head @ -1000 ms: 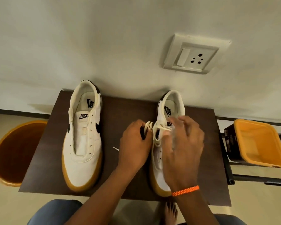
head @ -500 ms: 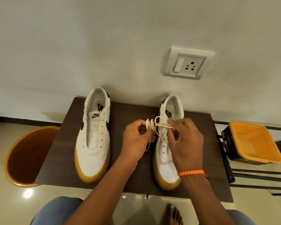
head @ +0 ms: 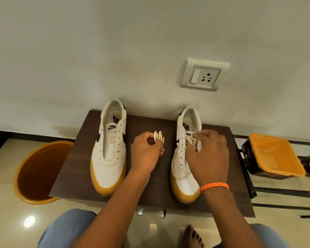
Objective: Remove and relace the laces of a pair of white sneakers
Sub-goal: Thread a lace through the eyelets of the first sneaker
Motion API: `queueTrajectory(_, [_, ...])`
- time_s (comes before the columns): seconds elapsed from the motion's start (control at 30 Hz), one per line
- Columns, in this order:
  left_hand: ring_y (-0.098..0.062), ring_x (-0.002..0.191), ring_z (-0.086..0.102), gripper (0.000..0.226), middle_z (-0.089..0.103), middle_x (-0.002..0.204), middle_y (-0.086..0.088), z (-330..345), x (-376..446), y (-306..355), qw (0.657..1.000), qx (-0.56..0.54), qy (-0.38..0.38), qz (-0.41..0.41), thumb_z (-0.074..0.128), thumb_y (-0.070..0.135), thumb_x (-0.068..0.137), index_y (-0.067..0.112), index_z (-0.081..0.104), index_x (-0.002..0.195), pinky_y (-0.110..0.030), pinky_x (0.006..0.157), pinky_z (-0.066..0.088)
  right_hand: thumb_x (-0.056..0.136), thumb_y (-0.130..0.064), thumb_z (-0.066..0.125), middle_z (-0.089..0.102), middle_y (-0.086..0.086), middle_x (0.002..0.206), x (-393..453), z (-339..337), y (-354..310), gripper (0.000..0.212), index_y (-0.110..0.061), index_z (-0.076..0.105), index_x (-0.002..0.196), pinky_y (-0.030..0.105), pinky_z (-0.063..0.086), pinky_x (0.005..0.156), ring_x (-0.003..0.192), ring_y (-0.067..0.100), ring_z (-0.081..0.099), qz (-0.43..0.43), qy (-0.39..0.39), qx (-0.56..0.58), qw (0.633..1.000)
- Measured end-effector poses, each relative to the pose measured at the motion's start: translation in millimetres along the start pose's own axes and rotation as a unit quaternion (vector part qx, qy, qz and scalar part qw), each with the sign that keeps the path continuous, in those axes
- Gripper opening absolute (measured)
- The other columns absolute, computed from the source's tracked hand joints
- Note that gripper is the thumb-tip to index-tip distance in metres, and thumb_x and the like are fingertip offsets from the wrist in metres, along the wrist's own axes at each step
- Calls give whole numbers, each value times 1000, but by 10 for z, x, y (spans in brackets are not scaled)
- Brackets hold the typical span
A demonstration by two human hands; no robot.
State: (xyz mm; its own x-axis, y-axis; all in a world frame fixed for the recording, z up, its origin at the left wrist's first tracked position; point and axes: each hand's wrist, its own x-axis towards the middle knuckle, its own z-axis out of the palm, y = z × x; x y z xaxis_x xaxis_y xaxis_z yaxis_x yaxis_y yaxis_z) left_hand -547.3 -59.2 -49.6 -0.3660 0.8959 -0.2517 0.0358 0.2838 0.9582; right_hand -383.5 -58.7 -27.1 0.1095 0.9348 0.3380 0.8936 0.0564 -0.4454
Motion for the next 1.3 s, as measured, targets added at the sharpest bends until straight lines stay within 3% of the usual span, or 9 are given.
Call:
queueTrajectory(0.1, [-17, 71, 77, 6, 77, 81, -1, -39, 16, 67, 1000, 9, 2, 6, 75, 13, 96, 19, 75, 94, -48, 80, 66, 91, -29, 54, 54, 8, 139, 6, -15, -95, 44, -19, 65, 132, 57, 50, 98, 128, 30, 46, 21, 41, 78, 996])
queueTrajectory(0.27, [-13, 70, 77, 3, 77, 80, 3, -131, 16, 144, 997, 53, -6, 55, 77, 21, 95, 21, 75, 93, -48, 79, 65, 86, -50, 76, -6, 2, 173, -180, 387, -124, 101, -45, 10, 162, 68, 48, 103, 156, 42, 13, 36, -136, -45, 989])
queueTrajectory(0.53, [-18, 70, 77, 4, 77, 79, 2, -458, 121, 181, 997, 30, 9, 65, 75, 16, 96, 19, 75, 95, -50, 80, 65, 74, -27, 83, -4, -6, 173, -175, 428, 69, 110, -43, 18, 161, 62, 56, 90, 142, 41, 37, 76, -95, -29, 992])
queueTrajectory(0.7, [-17, 68, 74, 2, 76, 76, 0, -691, 141, 267, 997, 60, 5, 54, 74, 18, 97, 18, 74, 94, -47, 76, 65, 76, -30, 84, -13, -3, 172, -160, 356, 140, 116, -40, 8, 163, 72, 48, 97, 151, 48, 21, 111, -107, -48, 987])
queueTrajectory(0.8, [-10, 65, 69, 2, 76, 79, 2, -858, 184, 298, 992, 113, -21, 52, 75, 22, 95, 22, 74, 94, -37, 67, 60, 80, -48, 81, -20, 7, 172, -126, 262, 11, 119, -32, 0, 166, 75, 17, 116, 159, 43, -4, 70, -65, -147, 985])
queueTrajectory(0.93, [-4, 61, 65, 6, 74, 78, 7, -1065, 263, 366, 986, 147, -42, 69, 79, 30, 94, 24, 77, 96, -20, 58, 49, 89, -33, 64, 34, 9, 163, -160, 276, -450, 59, -23, 49, 146, 51, 26, 119, 152, 31, 30, -84, -6, -23, 996])
queueTrajectory(1.03, [-4, 58, 63, 11, 73, 74, 5, -1066, 248, 373, 978, 148, -130, 62, 80, 30, 94, 20, 79, 99, -20, 55, 51, 90, -24, 60, 69, -6, 107, -299, 466, -688, 16, -27, 71, 102, 43, 48, 87, 101, 19, 64, -139, -136, 55, 979])
queueTrajectory(1.17, [-4, 65, 69, 19, 75, 91, 13, -1063, 263, 300, 957, 256, -110, 82, 80, 33, 91, 29, 77, 109, -31, 75, 62, 97, -25, 62, 72, -3, 104, -367, 597, -746, 20, -31, 74, 113, 39, 59, 82, 93, 18, 68, -109, -318, 10, 942])
queueTrajectory(1.3, [-7, 81, 66, 11, 73, 102, 13, -1263, 328, 353, 946, 288, 86, 124, 68, 38, 99, 32, 76, 102, -24, 70, 48, 94, -9, 66, 71, -7, 120, -279, 650, -663, 38, -35, 72, 122, 36, 57, 96, 108, 15, 67, -126, -398, 13, 908])
